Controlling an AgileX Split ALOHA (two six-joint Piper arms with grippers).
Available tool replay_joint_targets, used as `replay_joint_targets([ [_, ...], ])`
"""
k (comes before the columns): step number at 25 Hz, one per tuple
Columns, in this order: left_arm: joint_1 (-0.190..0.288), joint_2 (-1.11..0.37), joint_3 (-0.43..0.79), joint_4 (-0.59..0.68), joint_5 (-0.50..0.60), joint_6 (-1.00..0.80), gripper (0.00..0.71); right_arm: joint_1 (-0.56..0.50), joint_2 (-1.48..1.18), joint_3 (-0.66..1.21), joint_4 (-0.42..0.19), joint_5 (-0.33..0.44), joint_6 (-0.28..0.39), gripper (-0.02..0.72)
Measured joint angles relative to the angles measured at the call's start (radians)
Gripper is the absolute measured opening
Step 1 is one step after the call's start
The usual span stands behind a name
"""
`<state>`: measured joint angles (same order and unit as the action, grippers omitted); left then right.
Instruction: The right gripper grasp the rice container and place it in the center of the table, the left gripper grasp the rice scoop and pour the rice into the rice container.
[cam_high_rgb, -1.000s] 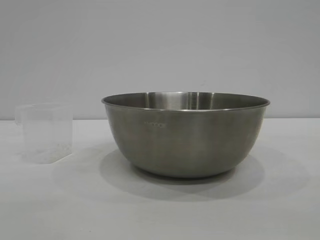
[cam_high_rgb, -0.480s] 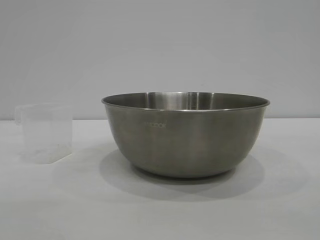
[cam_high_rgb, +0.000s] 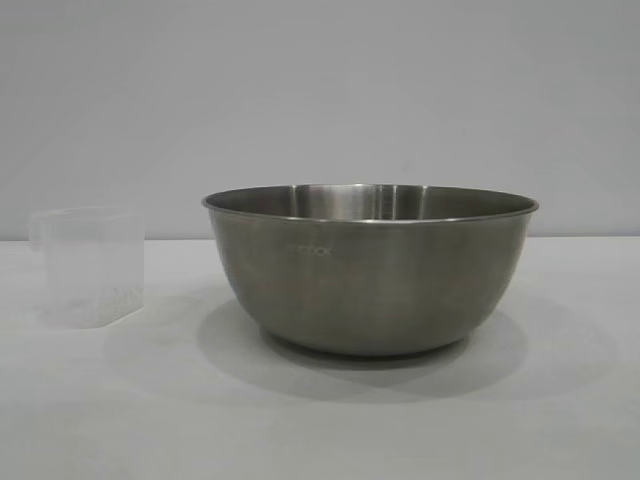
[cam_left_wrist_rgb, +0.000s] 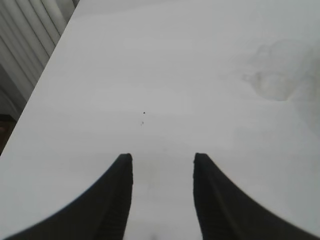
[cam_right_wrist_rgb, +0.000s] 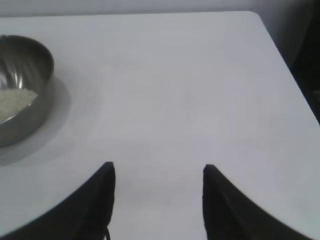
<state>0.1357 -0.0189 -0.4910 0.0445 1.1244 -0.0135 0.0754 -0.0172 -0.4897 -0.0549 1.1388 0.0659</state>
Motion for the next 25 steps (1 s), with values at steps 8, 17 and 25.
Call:
replay_joint_targets([
  [8, -0.012, 0.000, 0.000, 0.000, 0.000, 0.000, 0.227, -0.046, 0.000, 0.000, 0.002, 0.000, 0.000, 0.370],
  [17, -0.018, 0.000, 0.000, 0.000, 0.000, 0.000, 0.227, -0.046, 0.000, 0.000, 0.002, 0.000, 0.000, 0.370],
  [25, -0.018, 0.000, 0.000, 0.000, 0.000, 0.000, 0.227, -0.046, 0.000, 0.000, 0.002, 0.000, 0.000, 0.370],
])
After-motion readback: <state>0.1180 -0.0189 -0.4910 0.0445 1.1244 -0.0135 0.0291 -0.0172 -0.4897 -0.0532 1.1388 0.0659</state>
